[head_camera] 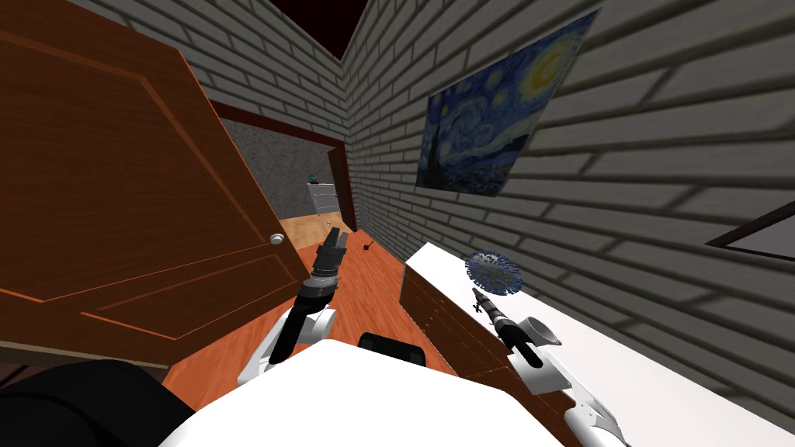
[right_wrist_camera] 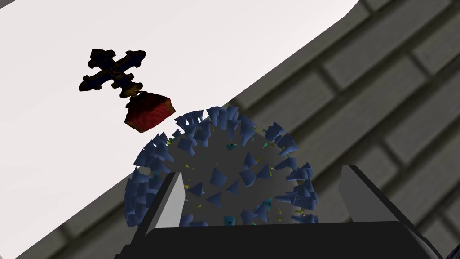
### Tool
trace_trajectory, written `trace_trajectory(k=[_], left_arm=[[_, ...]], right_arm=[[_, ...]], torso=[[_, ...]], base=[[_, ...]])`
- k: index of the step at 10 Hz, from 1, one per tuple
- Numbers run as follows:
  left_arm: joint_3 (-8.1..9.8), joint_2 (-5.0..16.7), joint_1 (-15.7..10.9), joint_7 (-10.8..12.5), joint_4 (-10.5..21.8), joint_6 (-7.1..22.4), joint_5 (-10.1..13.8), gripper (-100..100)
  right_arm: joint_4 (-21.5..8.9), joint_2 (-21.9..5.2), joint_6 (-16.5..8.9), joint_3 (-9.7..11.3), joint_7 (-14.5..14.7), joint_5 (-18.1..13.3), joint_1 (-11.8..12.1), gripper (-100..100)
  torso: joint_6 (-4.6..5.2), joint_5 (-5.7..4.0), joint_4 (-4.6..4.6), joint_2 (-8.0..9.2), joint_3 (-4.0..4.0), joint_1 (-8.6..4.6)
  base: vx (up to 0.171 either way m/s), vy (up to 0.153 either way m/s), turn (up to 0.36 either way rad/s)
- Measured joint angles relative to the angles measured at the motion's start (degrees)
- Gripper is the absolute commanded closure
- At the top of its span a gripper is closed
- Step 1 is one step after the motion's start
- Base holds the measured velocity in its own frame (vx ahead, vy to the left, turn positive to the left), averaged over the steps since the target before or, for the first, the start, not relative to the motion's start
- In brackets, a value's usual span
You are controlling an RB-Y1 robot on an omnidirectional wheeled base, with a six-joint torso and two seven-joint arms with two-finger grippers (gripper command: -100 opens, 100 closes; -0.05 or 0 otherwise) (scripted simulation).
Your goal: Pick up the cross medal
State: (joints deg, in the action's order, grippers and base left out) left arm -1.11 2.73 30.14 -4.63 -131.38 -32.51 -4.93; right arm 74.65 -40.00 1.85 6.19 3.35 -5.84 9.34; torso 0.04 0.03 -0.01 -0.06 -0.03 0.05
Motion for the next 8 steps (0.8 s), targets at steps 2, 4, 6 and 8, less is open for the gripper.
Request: trace_trajectory(k=[2,4,6,8], left_arm=[[0.0,0.0,0.0,0.0,0.0,0.0,0.0,0],[0.0,0.0,0.0,0.0,0.0,0.0,0.0,0],[0.0,0.0,0.0,0.0,0.0,0.0,0.0,0],[0.0,0.0,0.0,0.0,0.0,0.0,0.0,0]], right_arm=[[-2.3,-0.62,-0.89,0.74,0.56,-0.84,-0.98,-100],[-5.8,-1.42,-1.17,1.65,1.03,-1.54,-2.37,-100],[-9.21,-1.84,-2.39,2.44,2.02,-2.98,-3.16,-100],[-12.28,-2.14,-3.03,3.19,2.8,-3.92,-4.32,-100]], torso=[[0.01,0.0,0.0,0.0,0.0,0.01],[0.01,-0.01,-0.01,-0.01,-0.01,-0.03],[0.0,-0.01,-0.01,-0.04,-0.02,0.0],[0.0,0.0,-0.01,-0.03,-0.01,0.01]], base=[[0.027,0.015,0.047],[0.026,0.01,0.051],[0.035,0.014,0.065],[0.033,0.019,0.067]])
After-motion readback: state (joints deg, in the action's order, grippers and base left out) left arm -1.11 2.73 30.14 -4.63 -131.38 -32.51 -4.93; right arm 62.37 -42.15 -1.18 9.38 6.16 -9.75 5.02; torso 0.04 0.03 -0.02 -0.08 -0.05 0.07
